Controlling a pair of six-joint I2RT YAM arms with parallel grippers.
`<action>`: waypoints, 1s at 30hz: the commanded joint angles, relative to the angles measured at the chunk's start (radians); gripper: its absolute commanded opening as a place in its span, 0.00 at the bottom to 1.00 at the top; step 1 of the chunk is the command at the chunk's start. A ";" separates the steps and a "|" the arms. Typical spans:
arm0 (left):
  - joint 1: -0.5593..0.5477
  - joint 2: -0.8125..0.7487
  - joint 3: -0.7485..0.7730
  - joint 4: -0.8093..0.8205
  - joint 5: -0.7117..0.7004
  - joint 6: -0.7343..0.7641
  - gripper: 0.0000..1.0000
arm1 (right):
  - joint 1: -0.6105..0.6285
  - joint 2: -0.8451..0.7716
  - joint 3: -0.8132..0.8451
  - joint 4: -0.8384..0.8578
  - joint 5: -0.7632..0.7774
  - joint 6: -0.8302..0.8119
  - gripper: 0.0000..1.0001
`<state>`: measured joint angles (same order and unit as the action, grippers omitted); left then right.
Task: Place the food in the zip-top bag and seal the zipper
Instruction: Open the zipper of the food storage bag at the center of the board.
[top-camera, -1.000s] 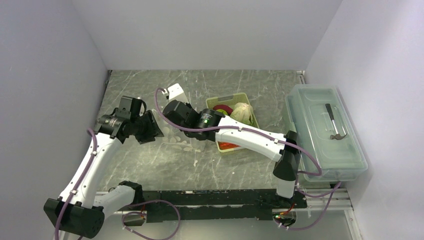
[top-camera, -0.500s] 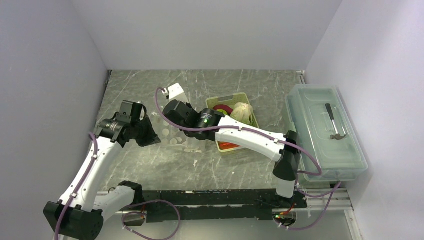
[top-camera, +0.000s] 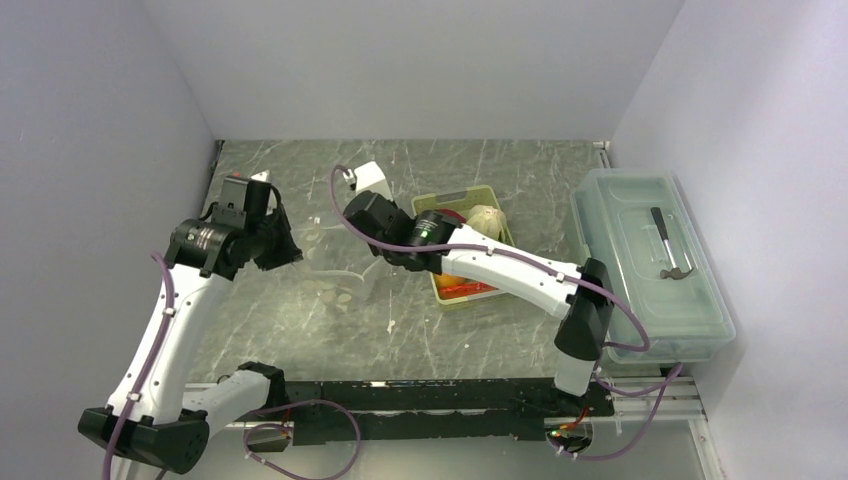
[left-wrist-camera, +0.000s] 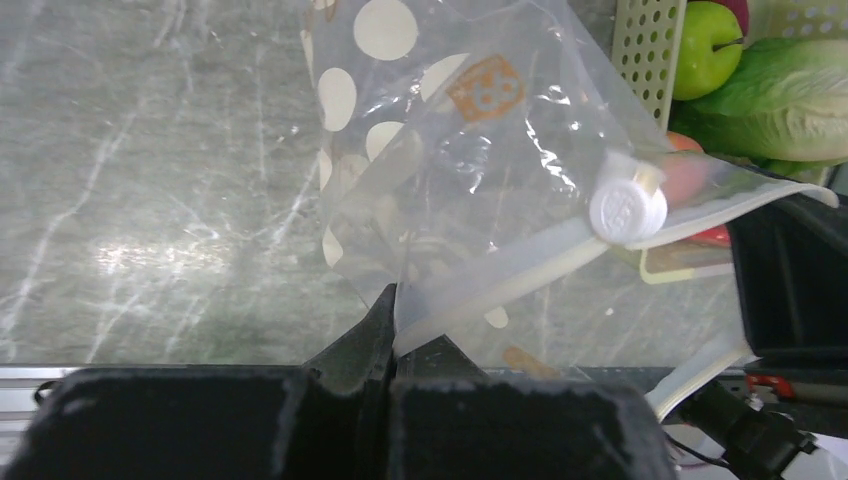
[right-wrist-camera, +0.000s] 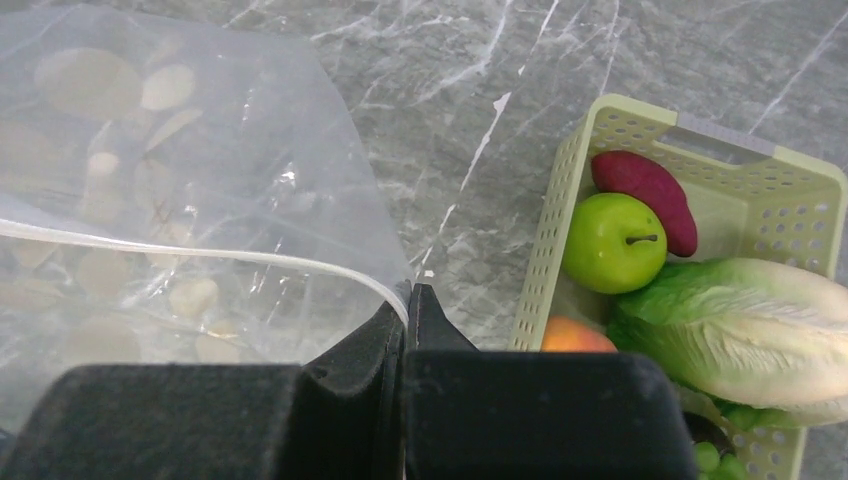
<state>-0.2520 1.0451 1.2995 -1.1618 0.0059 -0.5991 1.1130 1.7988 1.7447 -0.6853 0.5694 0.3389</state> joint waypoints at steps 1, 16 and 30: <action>0.003 0.026 0.076 -0.076 -0.109 0.091 0.00 | -0.037 -0.077 -0.036 0.062 -0.052 0.029 0.00; 0.003 0.128 0.178 -0.152 -0.145 0.261 0.00 | -0.103 -0.090 -0.142 0.184 -0.276 0.100 0.00; 0.003 0.169 0.202 -0.142 -0.143 0.292 0.00 | -0.102 -0.089 -0.051 0.219 -0.415 0.074 0.34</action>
<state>-0.2535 1.2053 1.4403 -1.2972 -0.1055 -0.3332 1.0149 1.7370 1.6142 -0.4995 0.1944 0.4263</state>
